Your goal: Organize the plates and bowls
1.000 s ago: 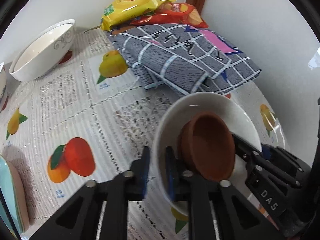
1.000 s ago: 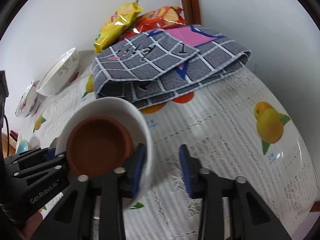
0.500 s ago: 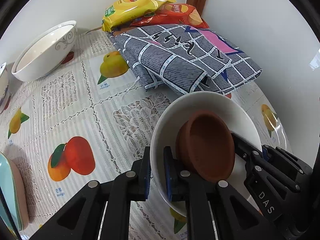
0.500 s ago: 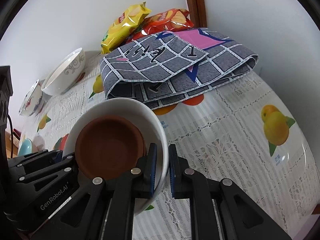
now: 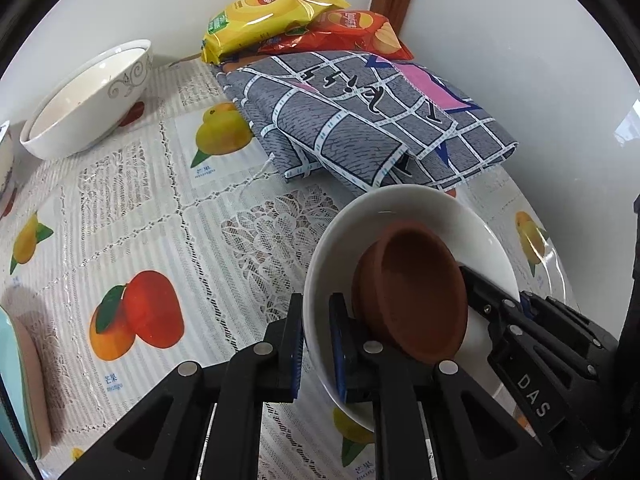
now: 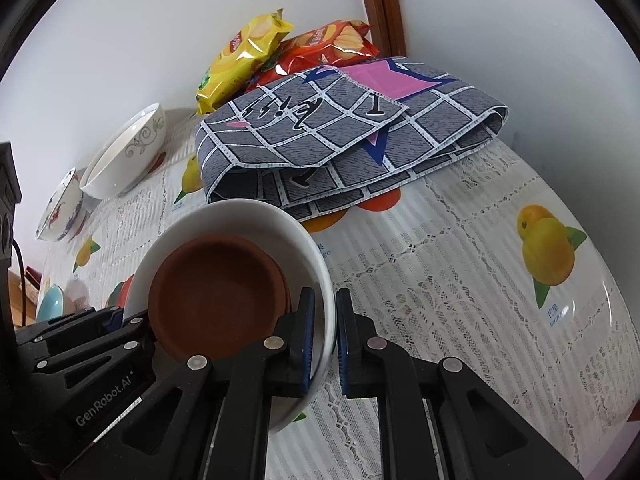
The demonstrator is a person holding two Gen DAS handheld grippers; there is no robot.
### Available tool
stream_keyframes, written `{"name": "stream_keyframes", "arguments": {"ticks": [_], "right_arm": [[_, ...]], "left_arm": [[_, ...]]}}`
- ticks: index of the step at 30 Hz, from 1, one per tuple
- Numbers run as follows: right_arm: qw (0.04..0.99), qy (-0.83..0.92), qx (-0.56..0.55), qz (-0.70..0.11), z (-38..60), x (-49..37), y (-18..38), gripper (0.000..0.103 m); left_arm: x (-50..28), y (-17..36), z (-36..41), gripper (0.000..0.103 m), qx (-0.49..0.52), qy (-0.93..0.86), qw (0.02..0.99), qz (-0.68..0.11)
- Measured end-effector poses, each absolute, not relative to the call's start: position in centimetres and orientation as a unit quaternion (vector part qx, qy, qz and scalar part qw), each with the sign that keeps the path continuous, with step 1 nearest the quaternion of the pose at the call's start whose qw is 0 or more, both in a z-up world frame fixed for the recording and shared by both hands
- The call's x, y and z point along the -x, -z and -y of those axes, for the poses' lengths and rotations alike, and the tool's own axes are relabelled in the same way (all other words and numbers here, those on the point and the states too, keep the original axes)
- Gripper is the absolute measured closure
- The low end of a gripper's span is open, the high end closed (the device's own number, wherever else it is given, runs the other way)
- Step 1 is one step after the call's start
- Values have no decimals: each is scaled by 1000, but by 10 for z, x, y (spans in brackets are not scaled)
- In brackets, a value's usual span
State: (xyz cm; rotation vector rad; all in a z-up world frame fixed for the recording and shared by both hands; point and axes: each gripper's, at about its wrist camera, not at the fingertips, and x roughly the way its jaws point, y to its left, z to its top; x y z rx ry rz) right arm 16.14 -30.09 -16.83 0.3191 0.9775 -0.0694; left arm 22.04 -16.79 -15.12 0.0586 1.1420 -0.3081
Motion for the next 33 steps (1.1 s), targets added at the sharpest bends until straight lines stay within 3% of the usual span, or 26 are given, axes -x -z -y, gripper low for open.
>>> {"name": "stream_keyframes", "arguments": {"ticks": [15, 33], "right_arm": [[876, 39, -162, -452, 301, -151, 156, 93], [888, 23, -150, -435, 265, -146, 127, 93]], "left_arm": [[-213, 138, 173, 91, -47, 140, 838, -526], [-204, 112, 126, 91, -14, 125, 845, -520]]}}
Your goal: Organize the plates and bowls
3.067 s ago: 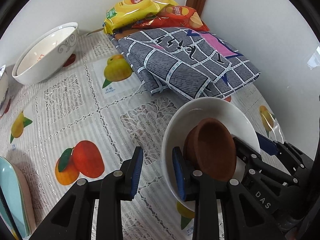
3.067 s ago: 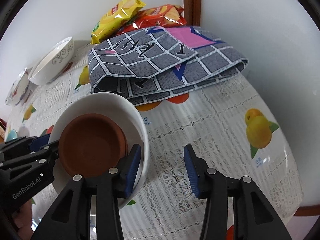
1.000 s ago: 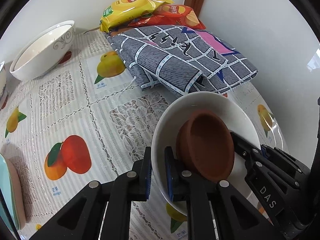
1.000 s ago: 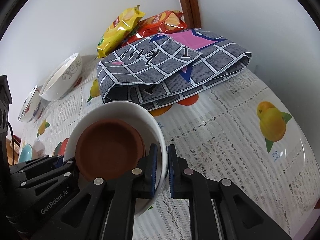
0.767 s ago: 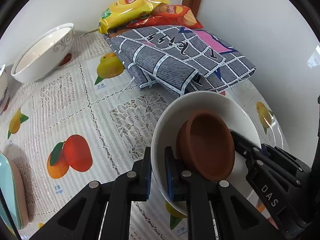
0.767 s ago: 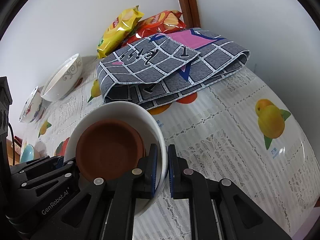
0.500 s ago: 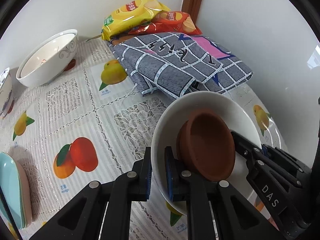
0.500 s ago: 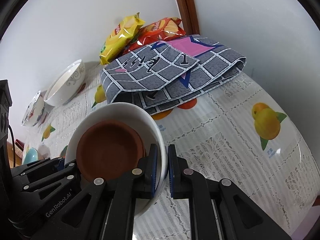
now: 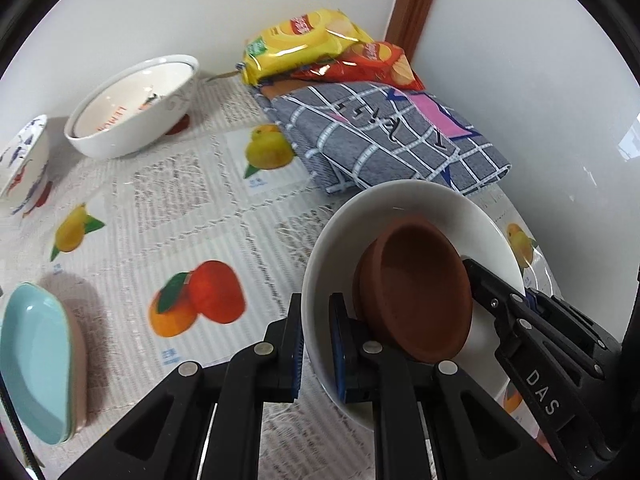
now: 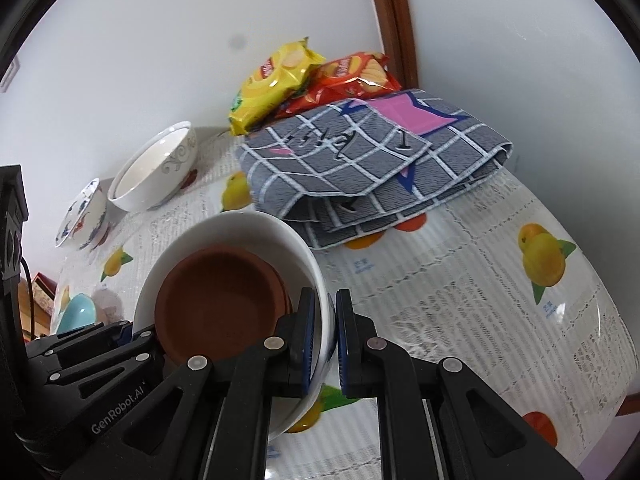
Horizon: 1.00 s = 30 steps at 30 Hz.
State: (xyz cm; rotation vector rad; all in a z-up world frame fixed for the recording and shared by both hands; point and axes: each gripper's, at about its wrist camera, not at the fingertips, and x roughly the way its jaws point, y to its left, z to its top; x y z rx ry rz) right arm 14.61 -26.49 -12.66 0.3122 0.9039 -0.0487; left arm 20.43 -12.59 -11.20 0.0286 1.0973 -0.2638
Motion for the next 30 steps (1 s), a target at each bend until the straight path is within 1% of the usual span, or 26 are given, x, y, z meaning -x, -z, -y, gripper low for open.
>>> {"name": "stream_keyframes", "arguments": {"ticks": [9, 30], "right_arm": [[895, 9, -146, -421, 237, -141, 103, 93], [898, -51, -143, -413, 175, -151, 80, 93]], "left_arm": [[-196, 86, 94, 92, -7, 106, 856, -506], [-185, 61, 29, 92, 17, 57, 868, -492]]}}
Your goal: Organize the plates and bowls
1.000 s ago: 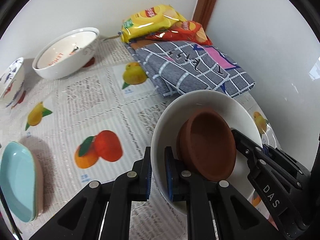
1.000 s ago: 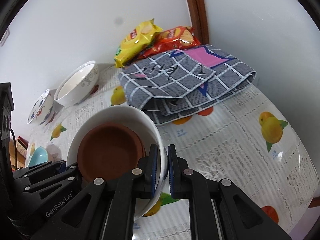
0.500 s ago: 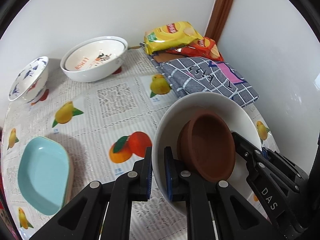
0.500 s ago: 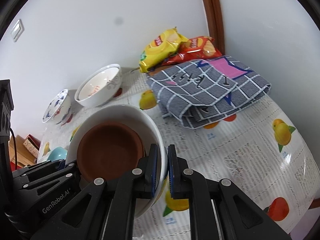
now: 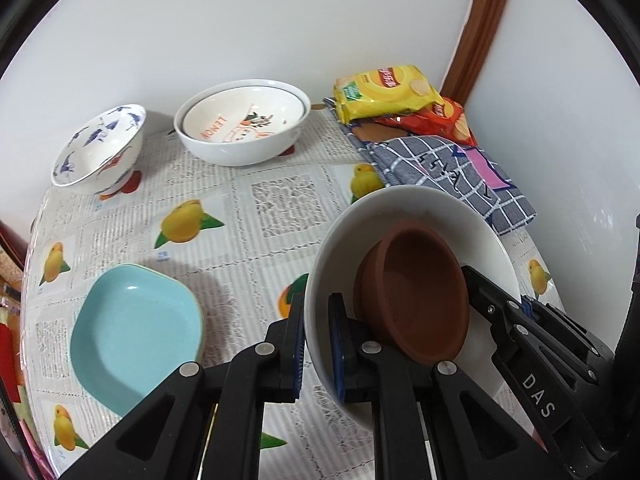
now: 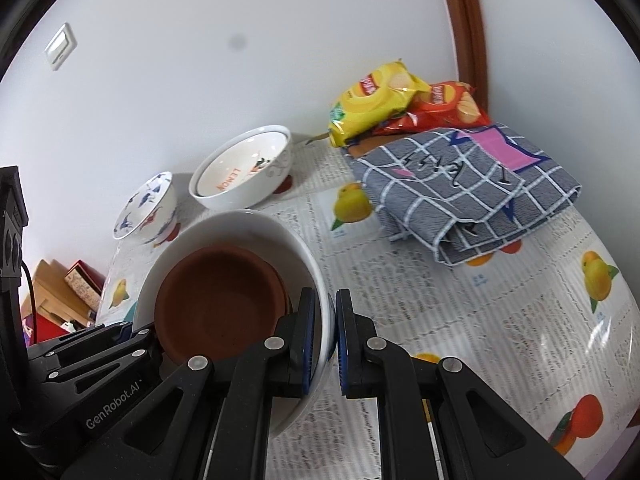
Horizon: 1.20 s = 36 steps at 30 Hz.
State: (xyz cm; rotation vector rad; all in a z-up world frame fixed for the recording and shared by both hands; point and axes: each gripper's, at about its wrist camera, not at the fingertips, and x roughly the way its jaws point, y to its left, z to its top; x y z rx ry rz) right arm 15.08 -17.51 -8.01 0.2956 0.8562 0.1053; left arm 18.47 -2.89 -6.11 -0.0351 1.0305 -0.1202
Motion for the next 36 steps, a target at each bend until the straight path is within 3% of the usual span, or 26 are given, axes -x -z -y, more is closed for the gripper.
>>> {"name": "stream_keyframes", "arguments": {"ticks": [36], "right_arm": [[899, -104, -115, -410, 99, -161, 69, 93]], "left_arm": [[-170, 46, -51, 91, 53, 14, 875, -481]]}}
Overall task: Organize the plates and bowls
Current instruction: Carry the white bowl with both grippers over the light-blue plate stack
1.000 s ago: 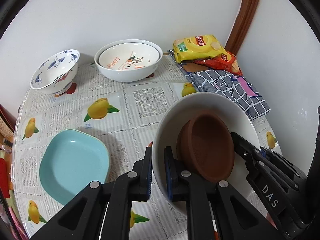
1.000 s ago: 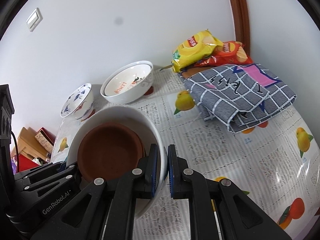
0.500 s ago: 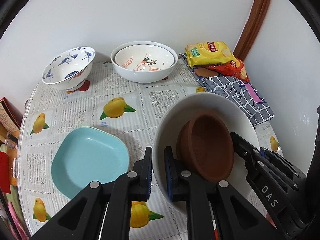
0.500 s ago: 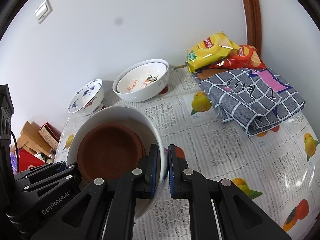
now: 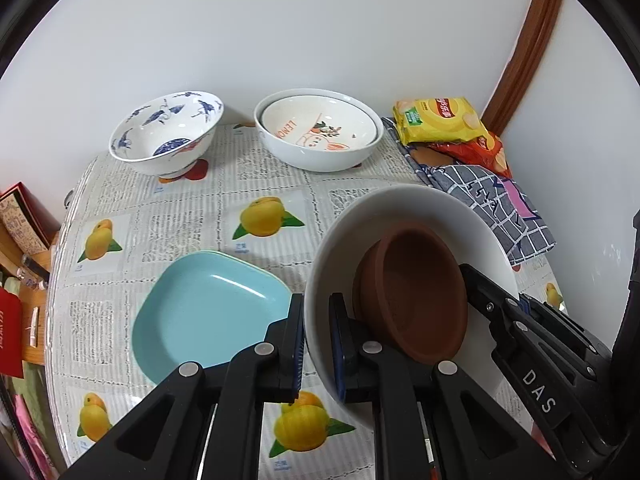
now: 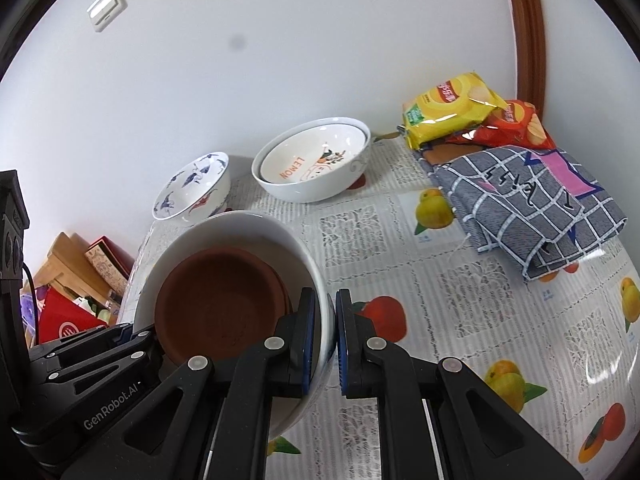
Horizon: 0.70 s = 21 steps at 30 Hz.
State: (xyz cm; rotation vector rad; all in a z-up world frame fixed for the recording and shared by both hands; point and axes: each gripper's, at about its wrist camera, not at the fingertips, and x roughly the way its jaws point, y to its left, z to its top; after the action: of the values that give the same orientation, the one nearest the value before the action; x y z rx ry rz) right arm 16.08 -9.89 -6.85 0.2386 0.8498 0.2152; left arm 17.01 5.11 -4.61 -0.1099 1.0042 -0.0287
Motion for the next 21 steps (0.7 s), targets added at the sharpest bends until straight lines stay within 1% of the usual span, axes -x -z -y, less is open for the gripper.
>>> {"name": "stream_keyframes", "arguments": {"ticks": [21], "right_arm": [[896, -144, -99, -408, 42, -165, 66, 93]], "left_arm": [[-160, 40, -108, 91, 70, -24, 877, -475]]}}
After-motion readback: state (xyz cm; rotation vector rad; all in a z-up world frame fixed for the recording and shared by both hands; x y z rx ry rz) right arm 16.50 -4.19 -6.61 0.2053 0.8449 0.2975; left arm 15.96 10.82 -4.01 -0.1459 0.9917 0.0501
